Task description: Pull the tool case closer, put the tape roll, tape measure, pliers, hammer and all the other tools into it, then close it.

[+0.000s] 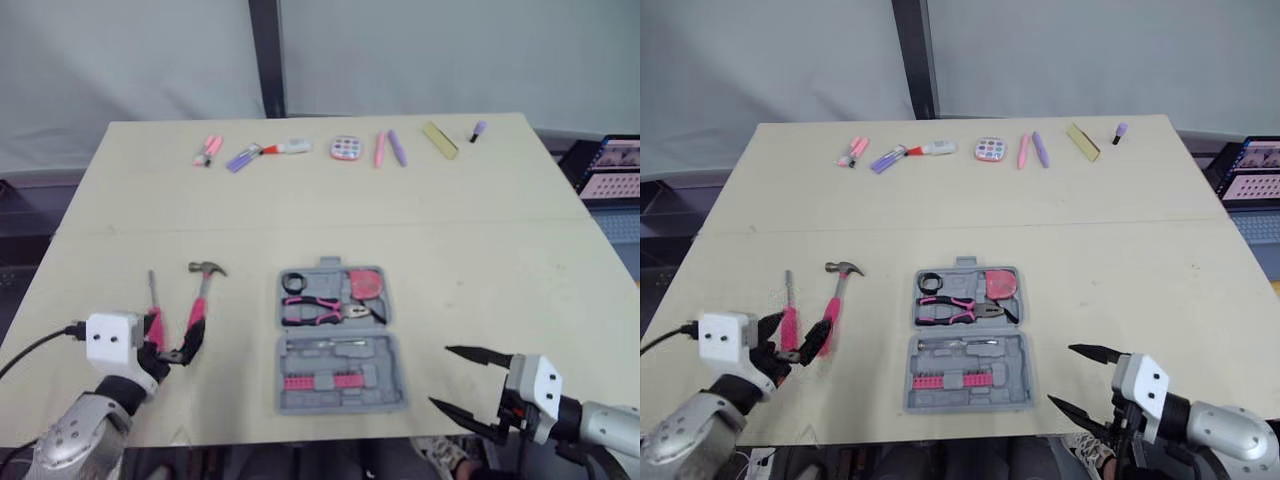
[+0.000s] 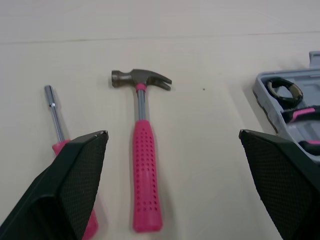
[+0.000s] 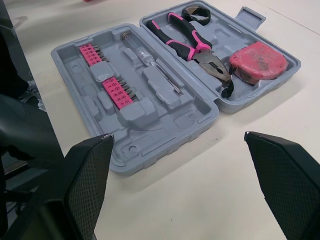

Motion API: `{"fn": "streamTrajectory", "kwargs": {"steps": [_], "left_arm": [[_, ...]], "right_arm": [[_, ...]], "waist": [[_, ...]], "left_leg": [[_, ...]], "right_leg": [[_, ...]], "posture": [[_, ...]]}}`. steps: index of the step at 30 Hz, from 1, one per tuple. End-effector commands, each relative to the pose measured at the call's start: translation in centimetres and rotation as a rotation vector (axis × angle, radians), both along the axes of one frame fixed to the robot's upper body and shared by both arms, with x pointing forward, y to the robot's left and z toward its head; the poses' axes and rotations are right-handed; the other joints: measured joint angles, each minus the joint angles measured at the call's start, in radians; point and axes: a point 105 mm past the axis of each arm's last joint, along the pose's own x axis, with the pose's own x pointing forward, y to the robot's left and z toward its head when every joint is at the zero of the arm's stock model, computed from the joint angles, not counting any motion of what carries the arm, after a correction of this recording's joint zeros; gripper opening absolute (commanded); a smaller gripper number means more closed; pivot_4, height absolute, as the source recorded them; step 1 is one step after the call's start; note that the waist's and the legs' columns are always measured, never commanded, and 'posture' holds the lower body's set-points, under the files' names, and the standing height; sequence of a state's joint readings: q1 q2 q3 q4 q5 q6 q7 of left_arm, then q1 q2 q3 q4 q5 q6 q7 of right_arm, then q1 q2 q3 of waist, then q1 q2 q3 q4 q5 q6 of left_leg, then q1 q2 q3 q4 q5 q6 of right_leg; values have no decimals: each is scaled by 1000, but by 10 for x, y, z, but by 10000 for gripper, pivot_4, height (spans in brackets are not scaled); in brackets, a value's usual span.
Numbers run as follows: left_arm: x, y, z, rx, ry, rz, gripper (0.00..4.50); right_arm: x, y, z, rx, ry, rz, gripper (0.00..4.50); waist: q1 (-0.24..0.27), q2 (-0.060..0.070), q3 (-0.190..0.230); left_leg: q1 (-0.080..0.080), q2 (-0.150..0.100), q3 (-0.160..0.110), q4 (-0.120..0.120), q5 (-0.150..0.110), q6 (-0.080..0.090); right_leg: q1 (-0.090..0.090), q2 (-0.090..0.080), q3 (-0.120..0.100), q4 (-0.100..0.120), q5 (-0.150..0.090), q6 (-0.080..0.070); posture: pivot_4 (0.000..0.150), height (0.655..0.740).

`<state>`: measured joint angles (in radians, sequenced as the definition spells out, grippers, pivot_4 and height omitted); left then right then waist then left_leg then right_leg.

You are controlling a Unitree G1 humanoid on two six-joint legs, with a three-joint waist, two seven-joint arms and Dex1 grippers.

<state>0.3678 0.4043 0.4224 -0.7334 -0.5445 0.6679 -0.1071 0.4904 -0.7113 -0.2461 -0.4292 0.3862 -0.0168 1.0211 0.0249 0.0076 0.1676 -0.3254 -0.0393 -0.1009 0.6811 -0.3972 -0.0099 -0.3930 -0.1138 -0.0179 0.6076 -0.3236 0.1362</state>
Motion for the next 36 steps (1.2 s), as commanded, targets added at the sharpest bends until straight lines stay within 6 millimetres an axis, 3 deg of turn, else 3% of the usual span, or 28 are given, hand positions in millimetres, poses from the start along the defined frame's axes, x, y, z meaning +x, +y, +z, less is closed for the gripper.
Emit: {"fn": "streamTrajectory", "kwargs": {"steps": [1, 12, 19, 29, 36], "left_arm": [[12, 8, 8, 20, 6, 11, 45000], [62, 20, 2, 70, 95, 32, 45000], [91, 14, -6, 87, 164, 17, 45000], [109, 10, -32, 102, 233, 15, 45000], [123, 11, -36, 96, 231, 17, 45000]], "right_arm": [[3, -1, 7, 10, -27, -7, 44234], [8, 0, 6, -7, -41, -59, 44234], [8, 0, 4, -59, -23, -58, 44234], [10, -5, 8, -71, -25, -79, 44234], [9, -7, 8, -79, -18, -89, 44234]], "waist": [[0, 0, 0], [0, 0, 0], [0, 0, 0], [0, 0, 0], [1, 0, 0]], "left_leg": [[1, 0, 0, 0, 0, 0], [2, -1, 1, 0, 0, 0], [2, -2, 1, 0, 0, 0], [1, -1, 1, 1, 0, 0], [1, -2, 1, 1, 0, 0]], "right_leg": [[0, 0, 0, 1, 0, 0], [-1, 0, -2, 3, 0, 0], [-1, 0, -3, 5, 0, 0], [-2, 0, -3, 5, 0, 1], [-2, 0, -3, 6, 1, 1]], "posture": [[1500, 7400], [1500, 7400], [1500, 7400], [1500, 7400], [1500, 7400]]}}
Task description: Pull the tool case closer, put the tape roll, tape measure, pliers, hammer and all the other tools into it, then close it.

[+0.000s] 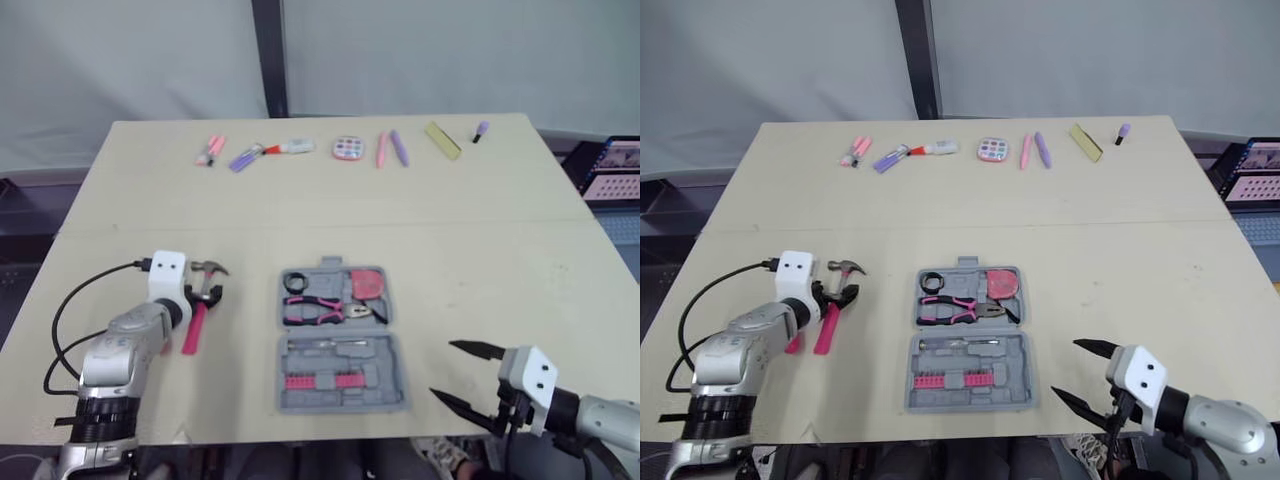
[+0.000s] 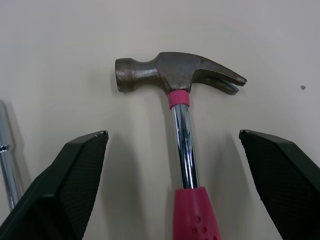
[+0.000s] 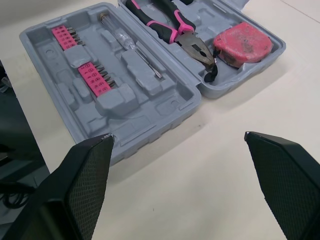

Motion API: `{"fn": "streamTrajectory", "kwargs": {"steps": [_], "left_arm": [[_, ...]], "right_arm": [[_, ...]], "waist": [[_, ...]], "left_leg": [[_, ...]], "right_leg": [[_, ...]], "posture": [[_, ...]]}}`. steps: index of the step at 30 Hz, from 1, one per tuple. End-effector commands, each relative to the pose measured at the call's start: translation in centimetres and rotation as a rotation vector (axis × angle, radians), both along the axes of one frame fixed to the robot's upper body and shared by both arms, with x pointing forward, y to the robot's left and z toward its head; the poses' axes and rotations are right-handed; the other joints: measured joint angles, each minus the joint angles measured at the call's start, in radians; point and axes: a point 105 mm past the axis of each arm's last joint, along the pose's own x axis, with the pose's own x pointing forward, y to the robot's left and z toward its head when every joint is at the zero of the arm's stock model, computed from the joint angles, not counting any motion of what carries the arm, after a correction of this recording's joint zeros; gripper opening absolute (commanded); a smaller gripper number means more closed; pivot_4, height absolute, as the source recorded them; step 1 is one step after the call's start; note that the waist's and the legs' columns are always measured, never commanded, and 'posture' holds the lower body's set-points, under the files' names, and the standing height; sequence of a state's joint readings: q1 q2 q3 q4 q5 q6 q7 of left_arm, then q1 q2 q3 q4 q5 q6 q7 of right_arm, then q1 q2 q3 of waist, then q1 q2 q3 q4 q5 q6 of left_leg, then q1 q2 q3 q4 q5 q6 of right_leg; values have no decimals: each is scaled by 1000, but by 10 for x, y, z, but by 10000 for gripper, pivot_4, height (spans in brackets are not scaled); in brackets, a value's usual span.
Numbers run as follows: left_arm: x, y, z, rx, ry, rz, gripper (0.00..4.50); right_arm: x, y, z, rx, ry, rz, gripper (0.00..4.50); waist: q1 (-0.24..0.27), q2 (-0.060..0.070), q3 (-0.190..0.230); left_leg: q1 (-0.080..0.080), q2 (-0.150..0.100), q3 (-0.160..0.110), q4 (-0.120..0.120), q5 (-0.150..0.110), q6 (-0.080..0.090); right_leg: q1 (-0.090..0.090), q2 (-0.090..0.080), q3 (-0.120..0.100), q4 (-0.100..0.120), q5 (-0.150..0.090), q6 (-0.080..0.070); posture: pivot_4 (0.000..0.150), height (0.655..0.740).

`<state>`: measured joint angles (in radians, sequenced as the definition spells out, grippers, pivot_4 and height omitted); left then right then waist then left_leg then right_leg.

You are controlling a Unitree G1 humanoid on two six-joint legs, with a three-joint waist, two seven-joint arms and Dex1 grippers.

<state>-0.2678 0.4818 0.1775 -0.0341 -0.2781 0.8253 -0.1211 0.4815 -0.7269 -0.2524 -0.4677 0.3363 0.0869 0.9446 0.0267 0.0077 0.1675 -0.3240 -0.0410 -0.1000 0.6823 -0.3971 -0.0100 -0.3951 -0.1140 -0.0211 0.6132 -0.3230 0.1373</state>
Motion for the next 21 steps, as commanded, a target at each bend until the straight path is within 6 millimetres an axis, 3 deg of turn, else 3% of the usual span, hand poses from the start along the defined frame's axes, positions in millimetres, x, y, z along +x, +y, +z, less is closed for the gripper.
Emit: {"fn": "streamTrajectory", "kwargs": {"steps": [1, 15, 18, 21], "left_arm": [[10, 0, 8, 15, -42, -8, 45000], [19, -10, -2, -1, -26, -29, 45000], [20, -9, -4, -10, -23, -14, 37023], [21, -9, -4, -9, -27, -13, 21764]], "right_arm": [[1, -2, 11, -15, -43, -7, 44234], [2, -3, 11, -28, -36, -24, 44234], [2, -3, 12, -29, -36, -24, 45000], [2, -4, 12, -32, -36, -26, 45000]], "waist": [[-1, 0, 0], [-1, 0, 0], [0, 0, 0], [0, 0, 0]], "left_leg": [[0, 0, 0, 0, 0, 0], [0, 0, 0, 0, 0, 0], [0, 0, 0, 1, 0, 0], [0, -1, 0, 1, 0, 0]], "right_leg": [[0, 0, 0, 0, 0, 0], [0, 0, 0, 2, 0, 0], [0, 0, 0, 3, 0, 0], [0, 0, 0, 3, 0, 0]], "posture": [[1500, 7400], [1500, 7400], [1500, 7400], [1500, 7400]]}}
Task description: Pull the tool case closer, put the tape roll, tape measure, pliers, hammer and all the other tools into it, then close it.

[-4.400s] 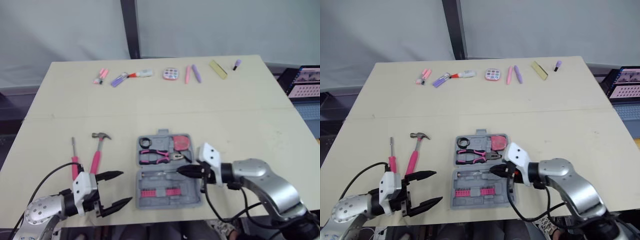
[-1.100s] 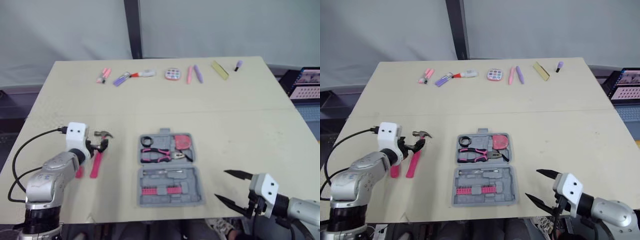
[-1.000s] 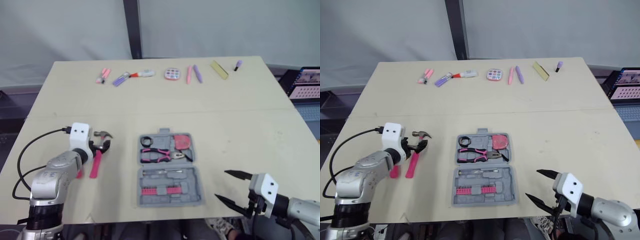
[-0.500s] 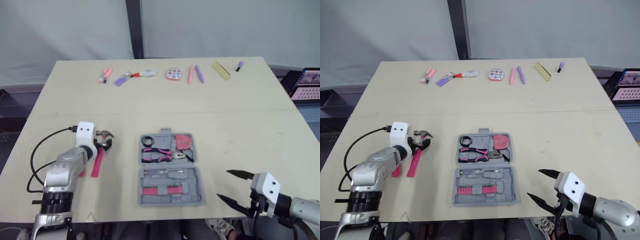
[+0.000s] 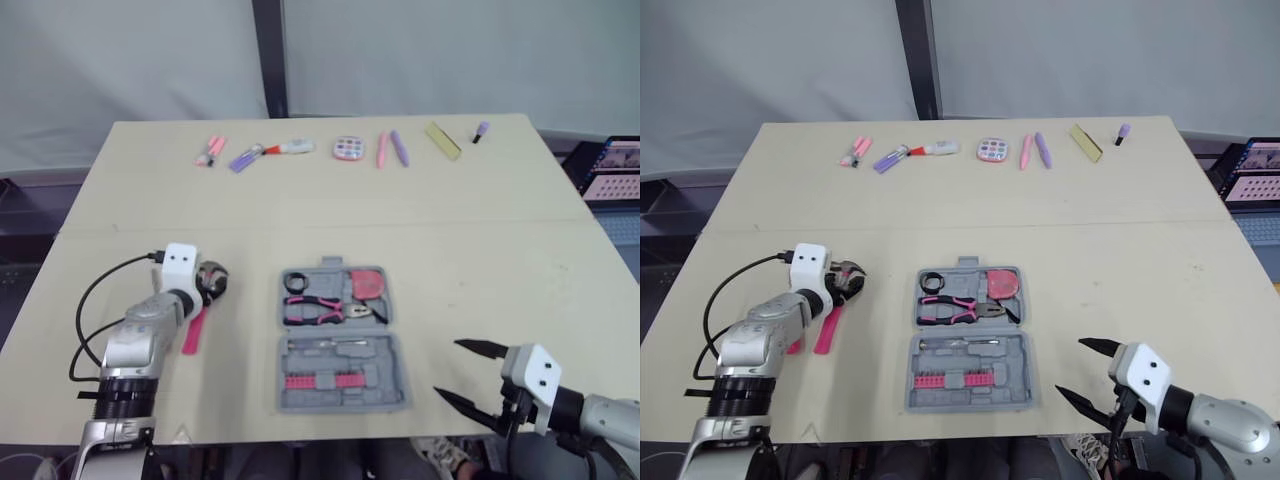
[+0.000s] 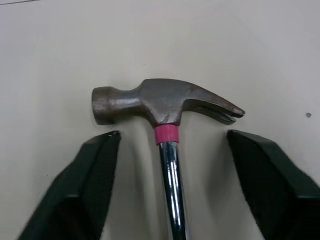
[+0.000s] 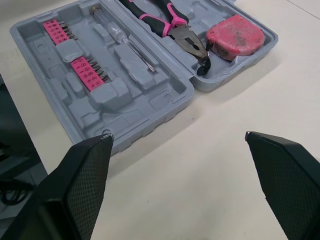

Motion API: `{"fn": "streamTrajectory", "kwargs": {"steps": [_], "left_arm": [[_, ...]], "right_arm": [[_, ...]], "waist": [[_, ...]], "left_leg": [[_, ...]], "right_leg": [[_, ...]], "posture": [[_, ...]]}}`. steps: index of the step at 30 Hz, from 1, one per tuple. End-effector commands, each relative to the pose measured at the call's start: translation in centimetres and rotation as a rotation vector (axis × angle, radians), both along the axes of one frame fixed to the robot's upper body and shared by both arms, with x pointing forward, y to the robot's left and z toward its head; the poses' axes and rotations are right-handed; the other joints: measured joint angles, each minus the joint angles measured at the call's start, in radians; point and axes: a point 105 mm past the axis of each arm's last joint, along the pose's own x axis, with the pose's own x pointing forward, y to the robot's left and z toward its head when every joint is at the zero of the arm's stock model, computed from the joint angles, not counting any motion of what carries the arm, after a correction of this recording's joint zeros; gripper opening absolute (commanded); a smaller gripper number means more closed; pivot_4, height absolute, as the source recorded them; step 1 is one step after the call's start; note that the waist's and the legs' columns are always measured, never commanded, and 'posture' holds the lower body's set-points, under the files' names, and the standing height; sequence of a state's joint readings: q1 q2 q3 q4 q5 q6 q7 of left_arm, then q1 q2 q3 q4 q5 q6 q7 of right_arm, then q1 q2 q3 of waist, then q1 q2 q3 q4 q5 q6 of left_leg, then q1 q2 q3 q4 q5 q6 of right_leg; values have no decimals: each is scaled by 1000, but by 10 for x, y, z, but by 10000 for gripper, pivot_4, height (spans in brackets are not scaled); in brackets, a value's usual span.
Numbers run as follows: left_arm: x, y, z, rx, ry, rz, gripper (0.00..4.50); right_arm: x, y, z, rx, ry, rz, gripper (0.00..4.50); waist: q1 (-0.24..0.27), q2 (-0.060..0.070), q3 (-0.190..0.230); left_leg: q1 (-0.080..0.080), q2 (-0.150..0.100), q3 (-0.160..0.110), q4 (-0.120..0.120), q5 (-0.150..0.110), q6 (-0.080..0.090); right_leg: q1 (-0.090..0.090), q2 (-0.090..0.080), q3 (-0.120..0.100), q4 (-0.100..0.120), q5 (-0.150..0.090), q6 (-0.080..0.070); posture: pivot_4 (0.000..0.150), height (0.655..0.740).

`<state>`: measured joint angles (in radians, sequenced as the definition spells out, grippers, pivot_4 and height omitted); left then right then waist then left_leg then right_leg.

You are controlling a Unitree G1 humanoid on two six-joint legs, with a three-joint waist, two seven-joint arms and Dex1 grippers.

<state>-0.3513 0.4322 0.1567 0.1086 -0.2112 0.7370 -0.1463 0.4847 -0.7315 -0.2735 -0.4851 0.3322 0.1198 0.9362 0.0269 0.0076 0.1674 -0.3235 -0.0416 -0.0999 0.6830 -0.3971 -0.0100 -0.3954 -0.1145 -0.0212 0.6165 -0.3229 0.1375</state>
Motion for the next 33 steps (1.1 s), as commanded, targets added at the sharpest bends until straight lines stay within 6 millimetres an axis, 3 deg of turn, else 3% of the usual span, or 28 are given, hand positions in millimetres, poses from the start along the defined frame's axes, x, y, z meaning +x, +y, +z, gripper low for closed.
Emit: {"fn": "streamTrajectory", "kwargs": {"steps": [1, 4, 16, 21, 27, 30, 33], "left_arm": [[2, 0, 1, -1, -10, 3, 17040], [3, 0, 1, 2, -10, 2, 600], [4, -4, 10, 18, -35, -44, 194], [-11, -24, 43, 46, -70, -257, 194], [-44, -50, 50, 62, 7, -573, 194], [-66, -74, 59, 27, 48, -786, 194], [-72, -85, 63, 20, 63, -872, 194]], "right_arm": [[1, 0, 9, -16, -38, -3, 45000], [1, 0, 9, -16, -36, -4, 45000], [-1, -1, 7, -12, -32, -4, 45000], [0, -3, 12, 19, -60, 39, 45000], [1, 0, 13, 42, -76, 90, 45000], [3, -1, 12, 39, -75, 95, 45000], [5, -2, 11, 39, -75, 96, 45000]], "waist": [[1, 0, 0], [0, 0, 0], [1, 0, 0], [-3, -2, 1], [-4, -1, 1], [-4, -1, 1], [-1, -1, 1]], "left_leg": [[0, 0, 0, 0, 0, 0], [0, 0, 0, 0, 0, 0], [0, 0, 0, 0, 0, 0], [-1, 0, 0, 0, 0, 0], [-1, 1, 0, 0, 0, 0], [-2, 1, 0, 0, 0, 0], [-2, 0, -1, 0, 0, 0]], "right_leg": [[0, 0, 0, 0, 0, 0], [0, 0, 0, 0, 0, 0], [0, 0, 0, 2, 0, 0], [-1, 0, 0, 4, 0, 0], [-1, 0, 1, 3, 0, 0], [-1, 0, 1, 3, 0, 0], [-1, -1, 1, 2, 0, 0]], "posture": [[1500, 7400], [1500, 7400], [1500, 7400], [1500, 7400], [1500, 7400], [1500, 7400], [1500, 7400]]}}
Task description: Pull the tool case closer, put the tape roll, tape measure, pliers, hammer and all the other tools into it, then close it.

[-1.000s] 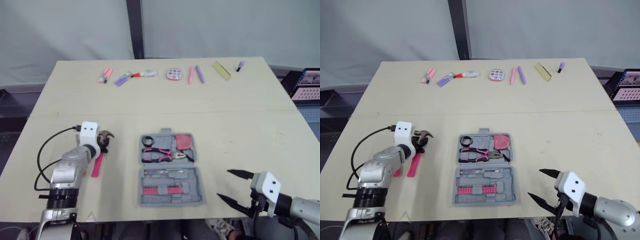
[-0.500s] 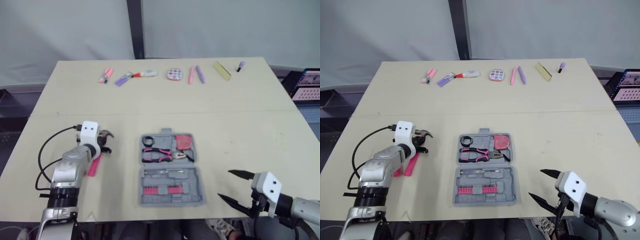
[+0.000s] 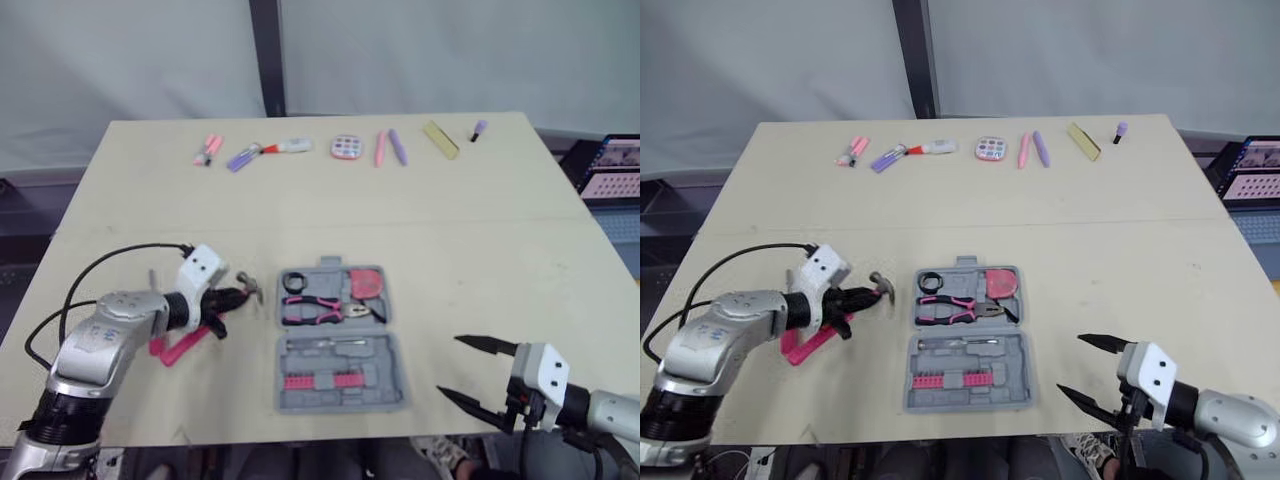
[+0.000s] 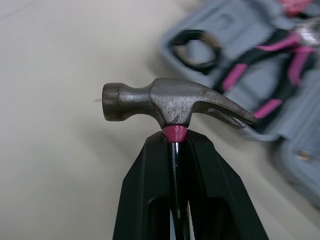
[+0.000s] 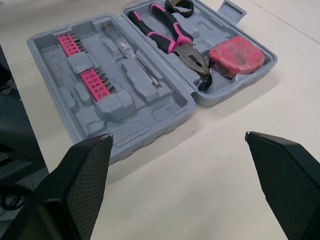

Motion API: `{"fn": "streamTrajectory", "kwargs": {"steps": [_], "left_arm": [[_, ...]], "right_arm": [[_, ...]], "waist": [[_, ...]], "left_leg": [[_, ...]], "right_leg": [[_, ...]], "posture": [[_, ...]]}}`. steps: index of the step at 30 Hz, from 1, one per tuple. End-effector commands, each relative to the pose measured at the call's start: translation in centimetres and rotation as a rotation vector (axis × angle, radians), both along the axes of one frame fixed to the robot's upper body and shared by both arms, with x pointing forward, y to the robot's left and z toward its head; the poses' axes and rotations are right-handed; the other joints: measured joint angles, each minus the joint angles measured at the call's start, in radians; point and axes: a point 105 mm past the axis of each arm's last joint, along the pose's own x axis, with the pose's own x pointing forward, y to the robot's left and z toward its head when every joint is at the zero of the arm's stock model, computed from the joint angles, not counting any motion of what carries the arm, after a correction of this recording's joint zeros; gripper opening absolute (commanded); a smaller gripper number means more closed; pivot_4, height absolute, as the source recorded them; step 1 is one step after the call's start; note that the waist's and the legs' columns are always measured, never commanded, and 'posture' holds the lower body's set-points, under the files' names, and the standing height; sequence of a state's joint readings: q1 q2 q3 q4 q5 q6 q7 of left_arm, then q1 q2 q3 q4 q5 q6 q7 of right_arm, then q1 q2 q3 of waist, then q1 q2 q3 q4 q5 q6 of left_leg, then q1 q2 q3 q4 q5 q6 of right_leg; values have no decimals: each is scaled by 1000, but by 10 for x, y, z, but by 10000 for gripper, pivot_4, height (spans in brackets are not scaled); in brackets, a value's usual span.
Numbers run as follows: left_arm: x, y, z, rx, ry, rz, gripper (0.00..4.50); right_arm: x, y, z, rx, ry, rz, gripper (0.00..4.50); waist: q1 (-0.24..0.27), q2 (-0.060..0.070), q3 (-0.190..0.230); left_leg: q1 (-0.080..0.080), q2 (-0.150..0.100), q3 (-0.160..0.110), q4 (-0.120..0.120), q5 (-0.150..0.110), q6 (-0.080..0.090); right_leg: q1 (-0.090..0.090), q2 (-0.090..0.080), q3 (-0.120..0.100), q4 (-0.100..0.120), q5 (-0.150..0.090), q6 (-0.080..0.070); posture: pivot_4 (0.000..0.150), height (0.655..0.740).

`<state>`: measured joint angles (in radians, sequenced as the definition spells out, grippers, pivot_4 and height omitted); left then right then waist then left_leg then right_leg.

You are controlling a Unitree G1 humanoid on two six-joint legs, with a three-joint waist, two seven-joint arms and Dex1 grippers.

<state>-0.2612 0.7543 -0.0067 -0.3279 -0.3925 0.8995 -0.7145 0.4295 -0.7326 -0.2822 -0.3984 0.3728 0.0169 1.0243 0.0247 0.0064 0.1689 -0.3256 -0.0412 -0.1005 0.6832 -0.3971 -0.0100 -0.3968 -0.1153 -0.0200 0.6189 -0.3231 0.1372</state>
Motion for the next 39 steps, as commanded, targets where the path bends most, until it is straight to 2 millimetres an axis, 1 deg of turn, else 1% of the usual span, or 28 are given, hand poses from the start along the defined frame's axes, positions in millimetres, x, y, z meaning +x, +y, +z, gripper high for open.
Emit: {"fn": "streamTrajectory", "kwargs": {"steps": [1, 3, 7, 13, 19, 26, 32, 39], "left_arm": [[-7, -18, 17, -23, -25, -125, 194], [-10, -26, 19, -16, -16, -180, 194], [-18, -55, 22, 1, -6, -353, 194], [-22, -75, 21, 74, 0, -462, 194], [-24, -86, 21, 146, 1, -516, 194], [-28, -115, 21, 201, -3, -593, 194], [-33, -132, 14, 243, -15, -629, 194], [-31, -147, 9, 285, -58, -644, 194]], "right_arm": [[0, 1, 3, 0, -22, 22, 45000], [1, 1, 3, 0, -22, 23, 45000], [-1, 2, 0, -1, -20, 21, 45000], [-2, 3, -2, -5, -15, 18, 45000], [-3, 3, -3, -12, -10, 24, 45000], [-3, 4, -4, -17, -3, 30, 45000], [-4, 3, -6, -28, 2, 28, 45000], [-6, -1, -8, -54, 9, 34, 45000]], "waist": [[1, 0, 0], [0, 0, 0], [0, 0, 0], [-1, 0, 0], [-1, 0, 0], [2, 0, 0], [0, 0, 0], [1, 0, 0]], "left_leg": [[0, 0, 0, 0, 0, 0], [0, 0, 0, 0, 0, 0], [-1, 0, 0, 0, 0, 0], [-1, 0, 0, 0, 0, 0], [-1, 0, 1, 0, 0, 0], [-3, -1, 0, 2, 0, 1], [-4, -1, 0, 2, 0, 1], [-4, -1, 0, 2, 1, 1]], "right_leg": [[0, 0, 0, -1, 0, 0], [0, 0, 0, -1, 0, 0], [0, 1, -1, 0, 0, 0], [0, 2, -1, 0, 0, 0], [0, 2, -1, 0, 0, 0], [0, 2, -1, 0, 0, 1], [-1, 3, -1, 0, 0, 1], [-1, 2, 0, 1, 0, 1]], "posture": [[1500, 7400], [1500, 7400], [1500, 7400], [1500, 7400], [1500, 7400], [1500, 7400], [1500, 7400], [1500, 7400]]}}
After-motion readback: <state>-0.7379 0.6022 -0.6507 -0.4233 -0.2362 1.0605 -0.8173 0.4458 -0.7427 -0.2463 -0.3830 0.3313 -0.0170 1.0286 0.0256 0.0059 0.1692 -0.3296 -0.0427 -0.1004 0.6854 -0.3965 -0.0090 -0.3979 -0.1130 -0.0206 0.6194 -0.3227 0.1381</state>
